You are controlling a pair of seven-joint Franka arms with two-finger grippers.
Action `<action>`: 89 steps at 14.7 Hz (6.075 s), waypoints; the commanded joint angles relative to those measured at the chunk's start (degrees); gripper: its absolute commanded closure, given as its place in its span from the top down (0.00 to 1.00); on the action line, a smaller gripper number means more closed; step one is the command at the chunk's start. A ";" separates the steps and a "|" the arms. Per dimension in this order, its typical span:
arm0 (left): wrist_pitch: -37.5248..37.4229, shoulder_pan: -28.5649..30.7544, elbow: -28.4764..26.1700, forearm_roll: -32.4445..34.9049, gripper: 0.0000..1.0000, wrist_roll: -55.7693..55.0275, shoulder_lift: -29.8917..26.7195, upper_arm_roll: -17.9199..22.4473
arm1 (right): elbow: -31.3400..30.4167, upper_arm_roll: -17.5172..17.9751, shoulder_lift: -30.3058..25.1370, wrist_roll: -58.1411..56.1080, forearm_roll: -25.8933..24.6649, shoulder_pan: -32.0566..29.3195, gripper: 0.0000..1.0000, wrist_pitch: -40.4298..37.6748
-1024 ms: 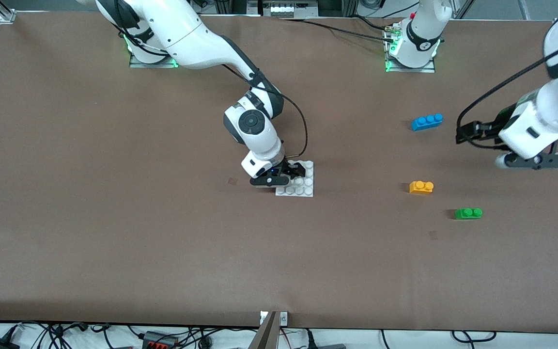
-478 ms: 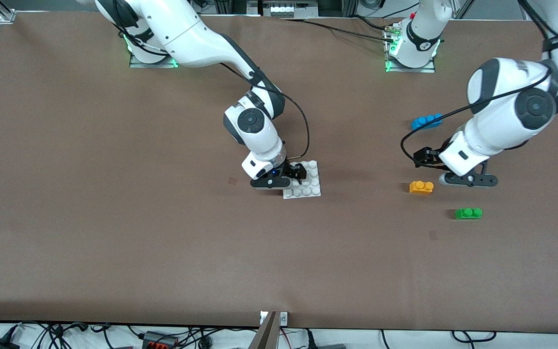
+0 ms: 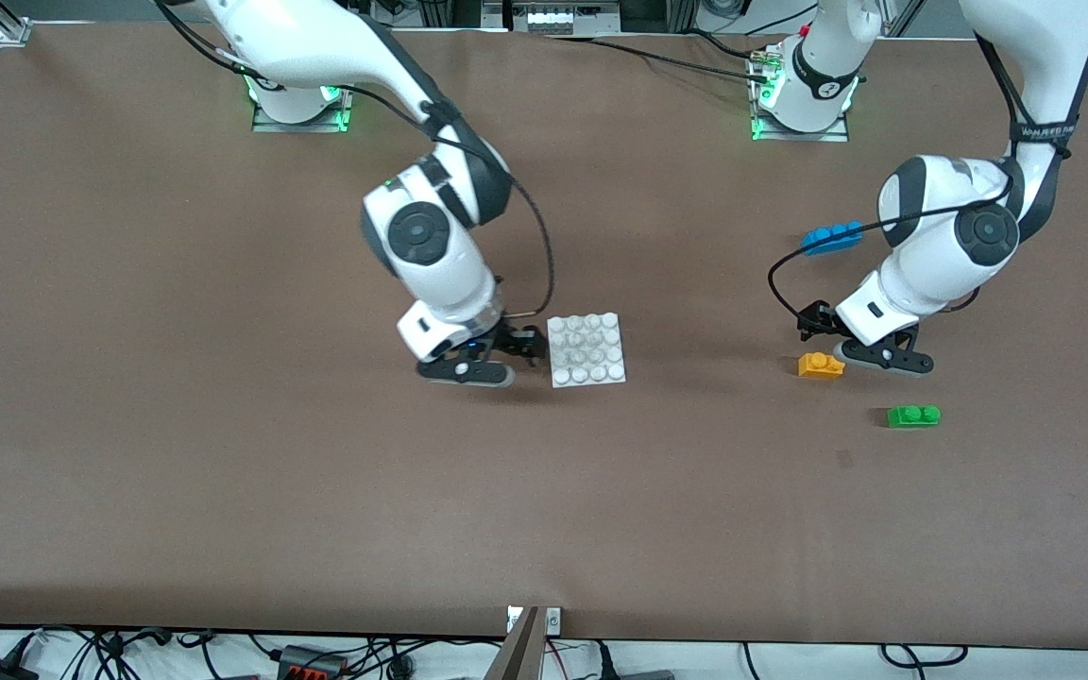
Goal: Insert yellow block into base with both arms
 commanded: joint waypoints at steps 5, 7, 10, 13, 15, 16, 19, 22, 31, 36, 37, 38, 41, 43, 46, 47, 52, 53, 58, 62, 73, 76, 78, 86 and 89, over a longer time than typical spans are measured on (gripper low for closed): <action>3.39 1.92 3.00 -0.17 1.00 0.54 6.47 -0.31 | -1.38 0.74 -9.46 -19.63 -0.24 -14.06 1.00 -19.90; 3.39 2.01 2.91 -0.17 1.00 1.06 6.82 -0.31 | -1.29 0.74 -13.06 -25.52 -0.24 -18.45 1.00 -25.61; 3.66 1.92 3.00 -0.17 1.00 1.24 7.70 -0.31 | -1.29 0.65 -18.77 -35.80 -0.24 -24.96 1.00 -32.20; 3.75 1.92 3.00 -0.09 1.00 1.33 8.14 -0.31 | -1.29 0.56 -23.61 -43.28 -0.24 -29.89 1.00 -40.11; 3.83 1.92 3.00 -0.09 1.00 1.33 8.40 -0.31 | -1.29 0.74 -26.08 -44.18 -0.24 -32.00 1.00 -43.20; 3.83 1.83 3.00 -0.09 1.00 1.24 8.49 -0.31 | -1.29 0.74 -26.35 -44.18 -0.68 -32.45 1.00 -43.48; 3.83 1.92 3.96 -0.09 1.00 1.33 9.19 -0.31 | -1.29 1.44 -26.53 -44.09 -5.76 -31.75 1.00 -45.57; 3.92 1.92 4.14 -0.09 1.00 1.41 9.72 -0.31 | -3.91 0.83 -29.58 -43.13 -9.03 -31.83 1.00 -44.72; 4.97 1.83 4.14 0.00 1.00 1.50 10.95 -0.31 | -13.79 -3.99 -39.89 -43.83 -3.41 -36.14 1.00 -34.92; 6.29 1.83 3.97 0.00 1.00 1.50 11.65 -0.31 | -11.49 -4.27 -38.22 -42.69 -3.49 -35.53 1.00 -39.00; 6.29 1.83 3.97 0.00 1.00 1.50 11.65 -0.31 | -11.57 -4.27 -38.22 -42.60 -3.32 -35.44 1.00 -39.35; 6.29 1.83 3.97 0.00 1.00 1.59 11.74 -0.31 | -11.58 -4.27 -38.22 -42.60 -3.49 -35.35 1.00 -39.26; 6.38 1.83 3.88 0.00 1.00 1.59 11.74 -0.31 | -11.40 -4.36 -37.69 -42.69 -3.58 -35.70 1.00 -38.56; 6.29 1.74 3.88 0.00 1.00 1.68 11.74 -0.31 | -11.14 -4.45 -37.69 -42.69 -3.84 -35.70 1.00 -38.56; 6.29 1.74 3.88 0.00 0.84 1.68 11.74 -0.31 | -11.14 -4.45 -37.60 -42.69 -4.20 -35.61 1.00 -38.73; 6.29 1.66 3.88 0.00 0.79 1.68 11.74 -0.31 | -11.14 -4.45 -37.60 -42.77 -4.20 -35.61 1.00 -38.73; 6.21 1.66 3.97 0.00 0.62 3.17 11.65 -0.31 | -11.14 -4.36 -37.60 -42.77 -4.11 -35.44 1.00 -38.73; 5.95 1.66 4.05 0.00 0.59 3.17 11.39 -0.31 | -11.14 -4.36 -37.60 -42.69 -4.11 -35.53 1.00 -38.73; -3.42 0.78 7.29 -0.09 0.51 0.02 8.93 -0.74 | -11.14 -4.36 -37.60 -42.68 -4.11 -35.44 1.00 -38.56; -16.35 0.51 12.83 -0.44 0.47 -11.30 6.47 -6.88 | -11.14 -4.36 -37.60 -42.69 -4.11 -35.44 1.00 -38.65; -17.79 -11.43 25.57 -0.26 0.41 -44.44 14.18 -14.90 | -11.14 -4.27 -37.60 -42.60 -4.02 -35.18 1.00 -38.65; -17.61 -15.56 27.78 -0.26 0.40 -47.89 16.66 -14.55 | -11.14 -4.27 -37.60 -42.69 -4.02 -35.09 1.00 -38.65; -14.12 -16.53 29.27 -0.17 0.40 -48.07 18.59 -14.46 | -11.14 -4.27 -37.60 -42.69 -4.02 -34.82 1.00 -38.73; -12.87 -25.41 34.46 3.06 0.39 -51.41 24.22 -9.45 | -11.14 -4.27 -37.60 -42.68 -4.02 -34.74 1.00 -38.82; -10.94 -25.76 34.47 3.87 0.39 -51.41 24.75 -8.92 | -11.14 -4.27 -37.60 -42.60 -4.02 -34.74 1.00 -38.91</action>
